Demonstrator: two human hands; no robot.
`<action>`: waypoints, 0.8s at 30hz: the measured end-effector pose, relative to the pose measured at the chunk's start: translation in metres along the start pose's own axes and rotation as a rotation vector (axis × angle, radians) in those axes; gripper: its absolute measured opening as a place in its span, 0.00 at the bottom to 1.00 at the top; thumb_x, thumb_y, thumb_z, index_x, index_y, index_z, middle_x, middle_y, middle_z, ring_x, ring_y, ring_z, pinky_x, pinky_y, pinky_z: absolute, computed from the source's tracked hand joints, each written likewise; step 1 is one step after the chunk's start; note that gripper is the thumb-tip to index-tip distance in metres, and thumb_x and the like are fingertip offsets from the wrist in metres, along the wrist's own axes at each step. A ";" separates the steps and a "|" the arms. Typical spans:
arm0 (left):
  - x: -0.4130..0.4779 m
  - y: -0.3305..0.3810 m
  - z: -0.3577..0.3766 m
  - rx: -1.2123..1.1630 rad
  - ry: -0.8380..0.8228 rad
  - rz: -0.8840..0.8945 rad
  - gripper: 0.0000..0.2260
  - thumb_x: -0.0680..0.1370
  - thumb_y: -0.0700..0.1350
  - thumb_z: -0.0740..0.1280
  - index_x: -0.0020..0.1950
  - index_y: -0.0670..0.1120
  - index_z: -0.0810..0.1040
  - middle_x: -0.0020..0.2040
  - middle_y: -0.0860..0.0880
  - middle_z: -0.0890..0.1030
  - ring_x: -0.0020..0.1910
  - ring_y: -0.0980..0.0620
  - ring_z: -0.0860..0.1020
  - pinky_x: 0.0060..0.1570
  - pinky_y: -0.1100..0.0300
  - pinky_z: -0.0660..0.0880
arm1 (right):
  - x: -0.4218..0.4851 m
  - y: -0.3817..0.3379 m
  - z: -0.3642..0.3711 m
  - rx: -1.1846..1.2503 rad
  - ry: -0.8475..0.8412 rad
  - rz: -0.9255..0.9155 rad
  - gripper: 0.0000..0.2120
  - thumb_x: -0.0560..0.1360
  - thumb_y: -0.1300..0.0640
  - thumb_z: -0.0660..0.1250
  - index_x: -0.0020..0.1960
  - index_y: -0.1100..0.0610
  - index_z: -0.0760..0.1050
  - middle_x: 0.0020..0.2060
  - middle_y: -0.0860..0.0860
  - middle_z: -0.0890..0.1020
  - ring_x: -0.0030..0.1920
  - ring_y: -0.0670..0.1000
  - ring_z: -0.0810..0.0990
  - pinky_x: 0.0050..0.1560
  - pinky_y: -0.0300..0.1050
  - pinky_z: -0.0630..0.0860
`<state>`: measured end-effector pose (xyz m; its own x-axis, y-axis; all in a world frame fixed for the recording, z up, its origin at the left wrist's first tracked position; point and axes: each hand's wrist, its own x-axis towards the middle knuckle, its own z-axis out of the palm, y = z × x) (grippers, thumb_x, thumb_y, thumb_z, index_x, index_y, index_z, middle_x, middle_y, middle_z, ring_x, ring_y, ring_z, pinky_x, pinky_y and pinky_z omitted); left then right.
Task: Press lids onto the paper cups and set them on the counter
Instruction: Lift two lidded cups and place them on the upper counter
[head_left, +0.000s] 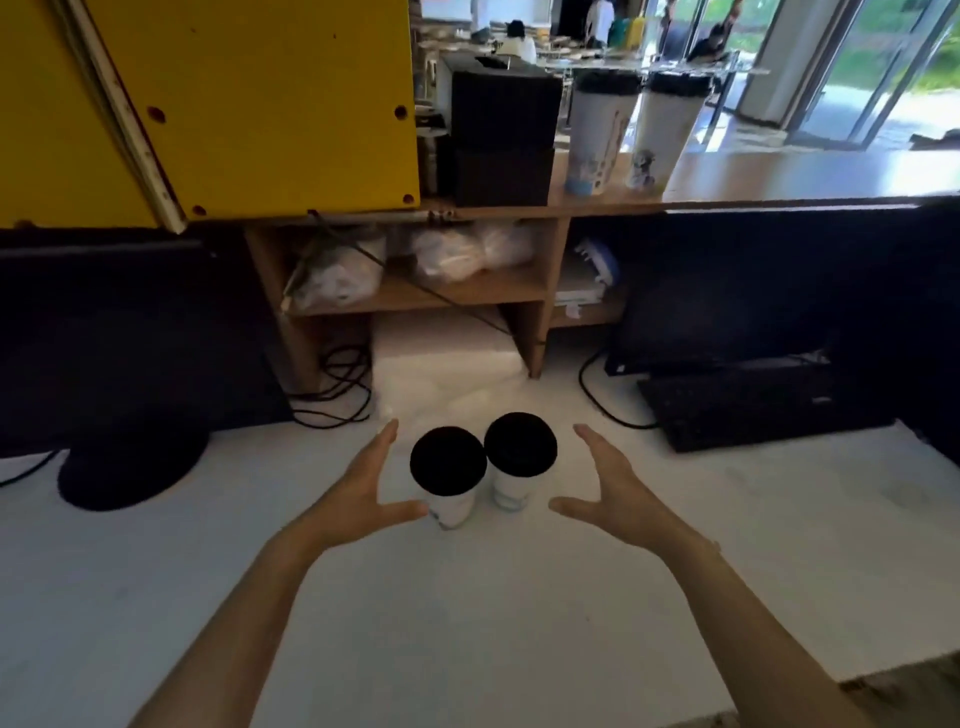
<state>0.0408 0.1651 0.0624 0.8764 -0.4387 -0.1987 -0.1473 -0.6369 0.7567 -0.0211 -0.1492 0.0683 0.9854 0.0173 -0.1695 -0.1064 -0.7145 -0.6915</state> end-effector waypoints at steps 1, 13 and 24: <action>0.000 -0.010 0.010 -0.042 0.009 -0.022 0.55 0.61 0.66 0.71 0.77 0.53 0.40 0.78 0.55 0.48 0.74 0.60 0.51 0.72 0.60 0.52 | 0.002 0.007 0.011 0.035 -0.006 0.017 0.48 0.68 0.42 0.72 0.76 0.48 0.45 0.76 0.45 0.51 0.75 0.47 0.52 0.69 0.41 0.54; 0.044 -0.027 0.099 -0.498 0.328 -0.026 0.39 0.67 0.38 0.76 0.67 0.59 0.57 0.60 0.68 0.66 0.57 0.73 0.69 0.48 0.82 0.66 | 0.059 0.030 0.080 0.488 0.112 0.006 0.41 0.68 0.60 0.75 0.73 0.53 0.55 0.67 0.45 0.66 0.65 0.41 0.65 0.60 0.28 0.63; 0.058 0.004 0.097 -0.621 0.388 -0.085 0.38 0.66 0.38 0.77 0.71 0.53 0.63 0.63 0.57 0.73 0.62 0.57 0.72 0.59 0.61 0.71 | 0.069 0.037 0.054 0.727 0.127 0.034 0.36 0.66 0.61 0.76 0.66 0.42 0.62 0.56 0.34 0.72 0.55 0.34 0.73 0.43 0.24 0.74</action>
<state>0.0466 0.0756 -0.0071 0.9894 -0.0750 -0.1246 0.1140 -0.1314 0.9847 0.0353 -0.1364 -0.0068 0.9830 -0.1094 -0.1472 -0.1552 -0.0683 -0.9855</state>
